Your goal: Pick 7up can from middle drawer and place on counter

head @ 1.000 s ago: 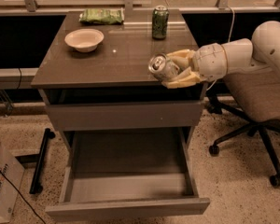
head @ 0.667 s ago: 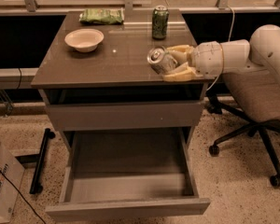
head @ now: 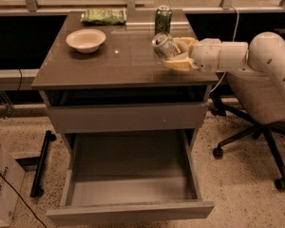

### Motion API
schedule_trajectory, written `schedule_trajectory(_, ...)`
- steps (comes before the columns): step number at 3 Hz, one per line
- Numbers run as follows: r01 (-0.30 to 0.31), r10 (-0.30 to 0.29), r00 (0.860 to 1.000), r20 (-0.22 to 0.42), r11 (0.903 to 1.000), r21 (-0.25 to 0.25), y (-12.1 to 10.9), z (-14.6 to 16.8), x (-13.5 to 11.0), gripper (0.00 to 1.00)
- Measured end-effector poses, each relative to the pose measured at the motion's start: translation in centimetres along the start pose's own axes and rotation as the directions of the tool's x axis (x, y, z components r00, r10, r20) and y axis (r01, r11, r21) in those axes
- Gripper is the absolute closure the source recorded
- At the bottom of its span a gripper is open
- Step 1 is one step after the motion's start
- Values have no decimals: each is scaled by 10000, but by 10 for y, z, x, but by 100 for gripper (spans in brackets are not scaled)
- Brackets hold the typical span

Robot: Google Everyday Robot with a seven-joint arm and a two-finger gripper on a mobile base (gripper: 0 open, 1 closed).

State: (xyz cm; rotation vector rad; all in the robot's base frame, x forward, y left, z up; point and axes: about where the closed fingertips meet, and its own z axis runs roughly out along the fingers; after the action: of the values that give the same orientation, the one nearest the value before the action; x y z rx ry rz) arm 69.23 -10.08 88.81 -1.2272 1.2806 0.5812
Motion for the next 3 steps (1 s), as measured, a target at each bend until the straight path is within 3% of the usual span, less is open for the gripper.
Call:
schedule_trajectory(1, -853, 796, 9950, 609, 9916, 974, -31, 7, 18, 100)
schedule_trajectory(2, -1910, 1685, 9746, 1475, 9693, 1547, -51, 11, 41, 100)
schedule_trajectory(3, -2615, 2247, 9553, 1920, 9453, 1951, -62, 11, 57, 86)
